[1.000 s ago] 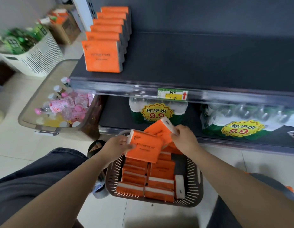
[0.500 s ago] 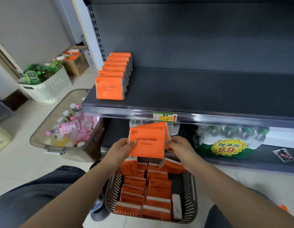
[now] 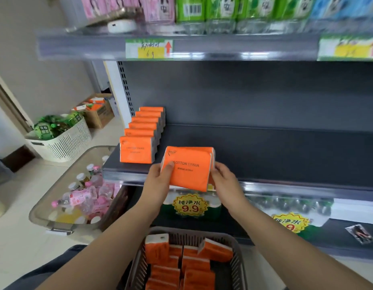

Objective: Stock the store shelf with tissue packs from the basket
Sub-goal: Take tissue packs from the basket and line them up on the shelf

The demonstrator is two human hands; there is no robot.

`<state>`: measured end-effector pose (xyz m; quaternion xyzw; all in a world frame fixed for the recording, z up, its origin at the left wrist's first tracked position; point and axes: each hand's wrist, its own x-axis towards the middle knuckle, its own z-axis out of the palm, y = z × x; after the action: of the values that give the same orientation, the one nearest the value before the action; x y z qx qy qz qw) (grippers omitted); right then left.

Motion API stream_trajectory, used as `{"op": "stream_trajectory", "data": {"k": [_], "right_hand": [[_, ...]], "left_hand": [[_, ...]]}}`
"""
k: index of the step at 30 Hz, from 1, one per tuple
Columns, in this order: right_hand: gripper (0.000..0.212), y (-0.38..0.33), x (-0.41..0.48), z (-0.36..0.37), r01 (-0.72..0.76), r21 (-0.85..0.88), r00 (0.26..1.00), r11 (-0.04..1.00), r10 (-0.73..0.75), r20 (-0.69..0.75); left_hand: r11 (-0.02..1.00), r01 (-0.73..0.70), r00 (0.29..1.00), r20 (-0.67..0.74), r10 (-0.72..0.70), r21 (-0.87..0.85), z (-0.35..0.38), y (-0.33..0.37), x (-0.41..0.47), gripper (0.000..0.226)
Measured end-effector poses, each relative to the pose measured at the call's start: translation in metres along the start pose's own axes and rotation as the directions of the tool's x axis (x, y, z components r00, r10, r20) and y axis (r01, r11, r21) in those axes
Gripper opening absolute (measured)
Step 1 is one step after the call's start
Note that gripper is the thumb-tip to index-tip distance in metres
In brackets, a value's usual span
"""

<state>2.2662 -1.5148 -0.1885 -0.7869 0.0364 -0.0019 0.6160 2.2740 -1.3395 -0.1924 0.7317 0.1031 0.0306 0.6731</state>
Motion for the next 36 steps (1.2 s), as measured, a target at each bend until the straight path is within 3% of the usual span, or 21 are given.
{"op": "stream_trajectory", "data": {"k": [2, 6, 11, 19, 28, 36], "right_hand": [[0.029, -0.008, 0.013, -0.004, 0.042, -0.017, 0.999, 0.999, -0.043, -0.012], [0.051, -0.016, 0.043, -0.006, 0.092, -0.089, 0.995, 0.992, -0.088, 0.042], [0.049, -0.020, 0.084, -0.003, 0.105, -0.136, 0.994, 0.985, -0.106, 0.006], [0.058, -0.013, 0.157, 0.003, 0.059, -0.006, 0.997, 0.998, -0.059, 0.055], [0.052, -0.008, 0.228, 0.011, 0.063, 0.009, 0.991, 0.998, -0.063, 0.119], [0.053, 0.002, 0.274, 0.018, 0.066, -0.085, 0.995, 0.994, -0.059, 0.078]], "left_hand": [[1.000, -0.026, 0.999, -0.022, 0.027, 0.009, 0.007, 0.009, 0.011, 0.034], [0.998, -0.048, 0.997, -0.060, 0.051, 0.045, 0.018, 0.017, 0.036, 0.033], [0.995, -0.076, 0.995, -0.059, 0.080, 0.066, 0.028, 0.025, 0.077, 0.036], [0.983, -0.121, 0.993, 0.034, 0.117, 0.139, 0.040, 0.026, 0.149, 0.014], [0.973, -0.104, 0.992, 0.086, 0.088, 0.205, 0.055, 0.019, 0.223, 0.017], [0.992, -0.007, 0.997, 0.073, -0.003, 0.130, 0.072, 0.021, 0.270, 0.021]]}}
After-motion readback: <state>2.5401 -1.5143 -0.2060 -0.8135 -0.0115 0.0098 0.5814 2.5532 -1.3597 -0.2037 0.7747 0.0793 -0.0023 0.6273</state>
